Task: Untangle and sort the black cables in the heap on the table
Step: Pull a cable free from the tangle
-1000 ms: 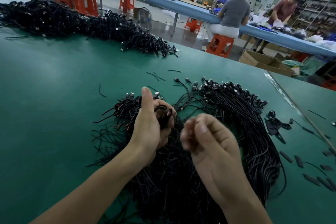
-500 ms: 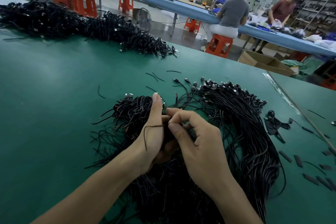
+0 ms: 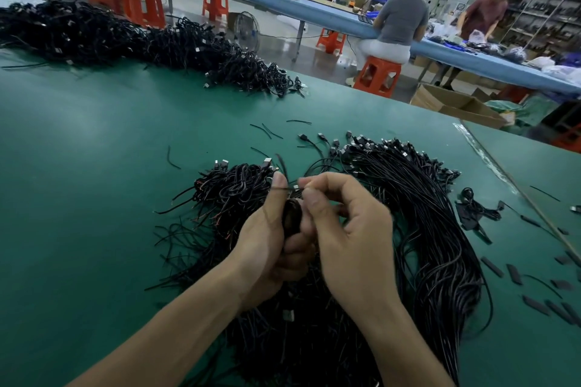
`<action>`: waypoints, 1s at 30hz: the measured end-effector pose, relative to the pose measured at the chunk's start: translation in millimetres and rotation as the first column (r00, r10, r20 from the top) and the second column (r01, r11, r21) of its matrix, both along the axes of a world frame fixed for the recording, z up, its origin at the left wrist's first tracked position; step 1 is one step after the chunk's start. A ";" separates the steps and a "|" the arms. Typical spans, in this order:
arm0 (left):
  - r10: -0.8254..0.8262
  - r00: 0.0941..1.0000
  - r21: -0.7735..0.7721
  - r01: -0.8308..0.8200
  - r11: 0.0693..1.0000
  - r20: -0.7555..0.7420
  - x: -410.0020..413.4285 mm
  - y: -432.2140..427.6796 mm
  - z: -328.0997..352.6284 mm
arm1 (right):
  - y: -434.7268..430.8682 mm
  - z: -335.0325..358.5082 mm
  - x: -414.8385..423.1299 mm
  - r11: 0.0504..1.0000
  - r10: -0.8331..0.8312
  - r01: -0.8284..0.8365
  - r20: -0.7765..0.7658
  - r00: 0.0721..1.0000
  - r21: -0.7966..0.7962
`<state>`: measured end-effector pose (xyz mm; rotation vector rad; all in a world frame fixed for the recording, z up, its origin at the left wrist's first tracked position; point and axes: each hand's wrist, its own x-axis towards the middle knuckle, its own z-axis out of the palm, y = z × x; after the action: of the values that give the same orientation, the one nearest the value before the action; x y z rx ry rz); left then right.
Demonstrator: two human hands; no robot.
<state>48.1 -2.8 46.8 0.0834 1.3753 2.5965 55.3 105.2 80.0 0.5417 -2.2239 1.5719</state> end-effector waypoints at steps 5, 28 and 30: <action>0.110 0.993 -0.008 -0.110 0.994 0.032 -2.0 -7.7 2.6 | 16.6 6.6 -11.3 0.913 -0.200 0.238 0.144 0.969 -0.332; 0.276 0.867 -0.111 -0.350 0.930 -0.416 6.6 -0.1 9.8 | 4.3 24.4 15.8 0.950 -0.040 0.012 0.084 0.996 0.312; 0.336 0.833 -0.085 -0.411 0.908 -0.440 3.9 -0.3 9.2 | 7.0 27.7 15.0 0.913 -0.046 0.016 0.064 0.997 0.408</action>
<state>52.0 -3.0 56.0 0.4019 1.9414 2.8704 70.3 112.2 107.7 0.5643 -2.6192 1.1241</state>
